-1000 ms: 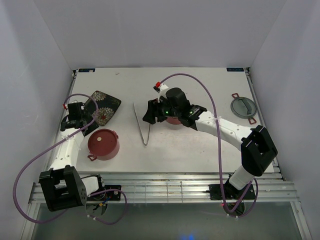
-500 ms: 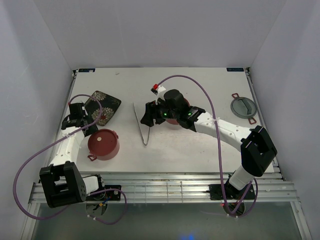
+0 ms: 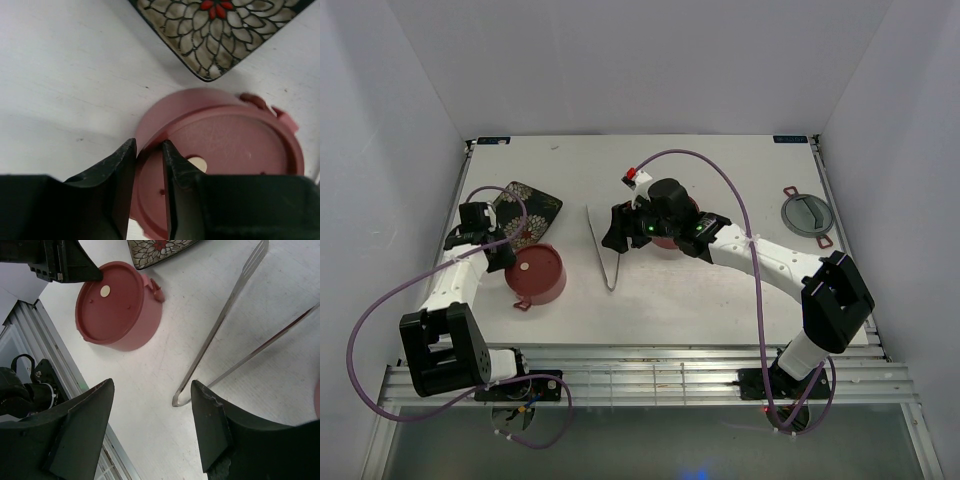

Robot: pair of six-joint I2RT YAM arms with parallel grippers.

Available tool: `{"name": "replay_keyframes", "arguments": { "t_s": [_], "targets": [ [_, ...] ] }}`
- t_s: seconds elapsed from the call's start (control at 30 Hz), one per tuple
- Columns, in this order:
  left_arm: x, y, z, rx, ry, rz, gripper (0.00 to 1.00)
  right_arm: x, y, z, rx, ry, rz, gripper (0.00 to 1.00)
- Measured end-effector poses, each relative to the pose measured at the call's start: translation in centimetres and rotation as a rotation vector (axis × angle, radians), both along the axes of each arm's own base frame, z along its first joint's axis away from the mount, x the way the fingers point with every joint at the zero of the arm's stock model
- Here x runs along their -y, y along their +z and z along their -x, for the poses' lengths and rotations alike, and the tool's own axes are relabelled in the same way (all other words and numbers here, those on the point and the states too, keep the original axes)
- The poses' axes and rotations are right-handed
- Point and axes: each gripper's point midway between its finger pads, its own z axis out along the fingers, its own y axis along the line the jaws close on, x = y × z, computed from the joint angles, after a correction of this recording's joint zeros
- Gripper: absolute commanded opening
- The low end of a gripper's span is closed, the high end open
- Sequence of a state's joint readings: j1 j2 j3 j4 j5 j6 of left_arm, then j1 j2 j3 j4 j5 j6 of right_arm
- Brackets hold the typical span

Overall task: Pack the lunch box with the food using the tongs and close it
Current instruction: Adjust the packing box at the center of the board.

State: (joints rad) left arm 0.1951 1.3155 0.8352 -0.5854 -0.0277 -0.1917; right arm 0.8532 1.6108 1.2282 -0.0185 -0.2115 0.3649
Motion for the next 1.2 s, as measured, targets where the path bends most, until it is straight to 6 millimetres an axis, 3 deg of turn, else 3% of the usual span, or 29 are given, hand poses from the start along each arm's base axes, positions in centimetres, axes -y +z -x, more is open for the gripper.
{"name": "replay_keyframes", "arguments": {
  "t_s": [0.4,0.57,0.83,1.03,1.2],
  "targets": [
    [1.7,0.1,0.2,0.01,-0.077,0.063,0.26,-0.7,-0.9,-0.9,-0.014,-0.02,0.022,0.66],
    [2.6,0.1,0.5,0.019,-0.117,0.09,0.24,-3.5,-3.5,-2.5,-0.057,-0.057,0.08,0.66],
    [3.7,0.1,0.6,0.029,-0.161,0.127,0.25,-8.4,-8.2,-2.1,-0.139,-0.069,0.154,0.65],
    [4.6,0.3,0.6,0.036,-0.189,0.142,0.28,-10.0,-10.4,-1.6,-0.18,-0.094,0.189,0.57],
    [4.8,0.4,0.4,0.046,-0.195,0.152,0.33,-10.2,-11.8,-2.0,-0.188,-0.145,0.226,0.48]
  ]
}}
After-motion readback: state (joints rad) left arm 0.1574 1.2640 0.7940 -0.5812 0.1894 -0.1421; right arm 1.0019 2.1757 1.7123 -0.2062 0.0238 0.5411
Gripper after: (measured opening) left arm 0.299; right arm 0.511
